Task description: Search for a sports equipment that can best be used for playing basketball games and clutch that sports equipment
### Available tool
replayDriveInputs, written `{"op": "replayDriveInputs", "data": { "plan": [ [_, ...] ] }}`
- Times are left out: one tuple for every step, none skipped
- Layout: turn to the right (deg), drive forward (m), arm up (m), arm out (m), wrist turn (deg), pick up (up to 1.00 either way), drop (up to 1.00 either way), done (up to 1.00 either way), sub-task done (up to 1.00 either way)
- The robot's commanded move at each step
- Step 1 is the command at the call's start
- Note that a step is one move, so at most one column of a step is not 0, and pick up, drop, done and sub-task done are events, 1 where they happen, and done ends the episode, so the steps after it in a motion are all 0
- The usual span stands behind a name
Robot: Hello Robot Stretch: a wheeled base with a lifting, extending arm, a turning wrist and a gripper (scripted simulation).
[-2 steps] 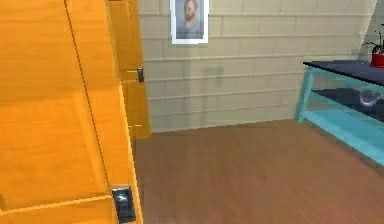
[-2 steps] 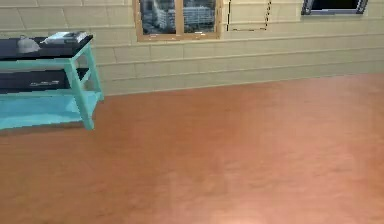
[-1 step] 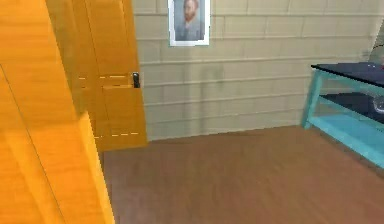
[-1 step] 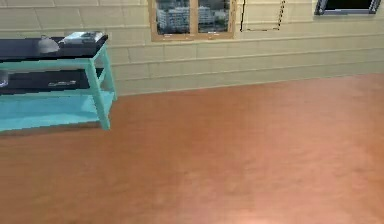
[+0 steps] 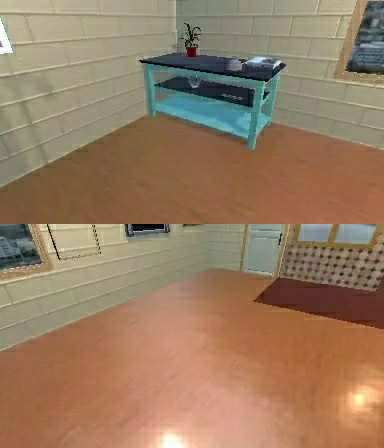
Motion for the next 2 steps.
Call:
{"op": "replayDriveInputs", "data": {
  "plan": [
    [45.0,0.0,0.0,0.0,0.0,0.0,0.0,0.0,0.0],
    [45.0,0.0,0.0,0.0,0.0,0.0,0.0,0.0,0.0]
  ]
}}
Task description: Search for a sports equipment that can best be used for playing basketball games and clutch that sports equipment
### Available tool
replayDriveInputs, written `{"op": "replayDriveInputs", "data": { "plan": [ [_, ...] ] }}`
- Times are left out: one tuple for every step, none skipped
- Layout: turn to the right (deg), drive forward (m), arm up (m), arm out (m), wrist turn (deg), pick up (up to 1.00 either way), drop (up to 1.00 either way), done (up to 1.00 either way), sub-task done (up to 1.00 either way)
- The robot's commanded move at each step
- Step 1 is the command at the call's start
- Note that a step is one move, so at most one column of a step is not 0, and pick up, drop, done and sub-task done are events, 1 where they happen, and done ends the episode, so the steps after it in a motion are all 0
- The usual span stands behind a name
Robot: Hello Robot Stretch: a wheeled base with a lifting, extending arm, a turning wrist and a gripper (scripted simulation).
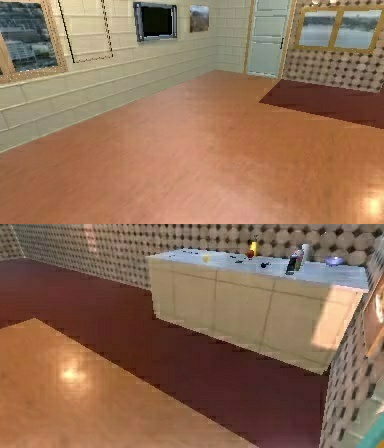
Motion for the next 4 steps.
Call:
{"op": "replayDriveInputs", "data": {
  "plan": [
    [27.0,0.0,0.0,0.0,0.0,0.0,0.0,0.0,0.0],
    [3.0,0.0,0.0,0.0,0.0,0.0,0.0,0.0,0.0],
    [0.0,0.15,0.0,0.0,0.0,0.0,0.0,0.0,0.0],
    [-45.0,0.0,0.0,0.0,0.0,0.0,0.0,0.0,0.0]
  ]
}}
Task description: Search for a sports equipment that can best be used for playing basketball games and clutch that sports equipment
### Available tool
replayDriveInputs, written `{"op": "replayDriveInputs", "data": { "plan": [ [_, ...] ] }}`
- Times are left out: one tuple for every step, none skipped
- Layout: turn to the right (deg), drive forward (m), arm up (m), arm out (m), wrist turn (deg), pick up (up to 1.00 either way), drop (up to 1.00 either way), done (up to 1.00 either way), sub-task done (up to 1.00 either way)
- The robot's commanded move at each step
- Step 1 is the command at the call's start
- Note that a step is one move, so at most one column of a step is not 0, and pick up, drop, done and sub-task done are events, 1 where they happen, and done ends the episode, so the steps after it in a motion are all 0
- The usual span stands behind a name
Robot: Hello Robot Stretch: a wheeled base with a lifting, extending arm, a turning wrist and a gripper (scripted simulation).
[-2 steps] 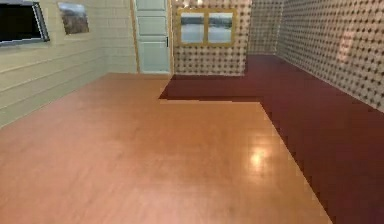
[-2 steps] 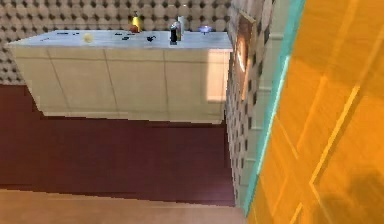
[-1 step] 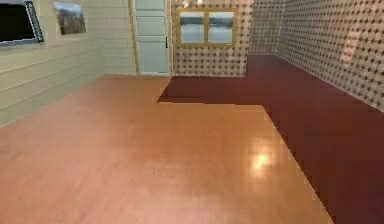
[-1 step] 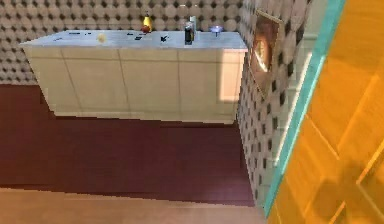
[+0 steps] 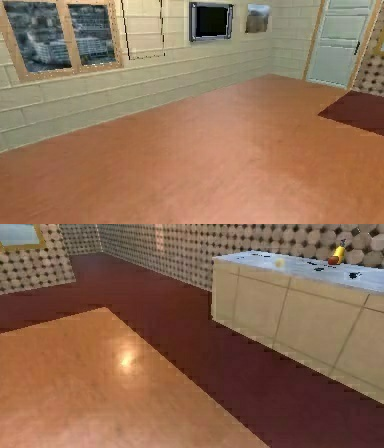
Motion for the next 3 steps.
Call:
{"op": "replayDriveInputs", "data": {
  "plan": [
    [-30.0,0.0,0.0,0.0,0.0,0.0,0.0,0.0,0.0],
    [0.0,0.05,0.0,0.0,0.0,0.0,0.0,0.0,0.0],
    [-45.0,0.0,0.0,0.0,0.0,0.0,0.0,0.0,0.0]
  ]
}}
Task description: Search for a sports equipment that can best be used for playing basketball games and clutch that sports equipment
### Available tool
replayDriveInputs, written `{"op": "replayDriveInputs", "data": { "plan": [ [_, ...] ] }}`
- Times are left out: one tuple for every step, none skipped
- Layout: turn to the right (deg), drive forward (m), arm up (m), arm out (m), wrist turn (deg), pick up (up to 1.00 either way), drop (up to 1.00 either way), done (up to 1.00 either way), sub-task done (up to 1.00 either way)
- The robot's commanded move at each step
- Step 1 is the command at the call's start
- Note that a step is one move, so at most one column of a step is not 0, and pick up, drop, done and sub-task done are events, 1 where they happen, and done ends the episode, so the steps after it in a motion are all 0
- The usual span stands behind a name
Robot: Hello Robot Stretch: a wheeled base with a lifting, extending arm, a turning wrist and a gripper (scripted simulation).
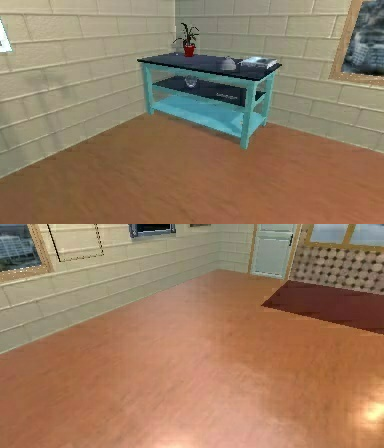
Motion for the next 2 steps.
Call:
{"op": "replayDriveInputs", "data": {
  "plan": [
    [-6.0,0.0,0.0,0.0,0.0,0.0,0.0,0.0,0.0],
    [0.0,0.45,0.0,0.0,0.0,0.0,0.0,0.0,0.0]
  ]
}}
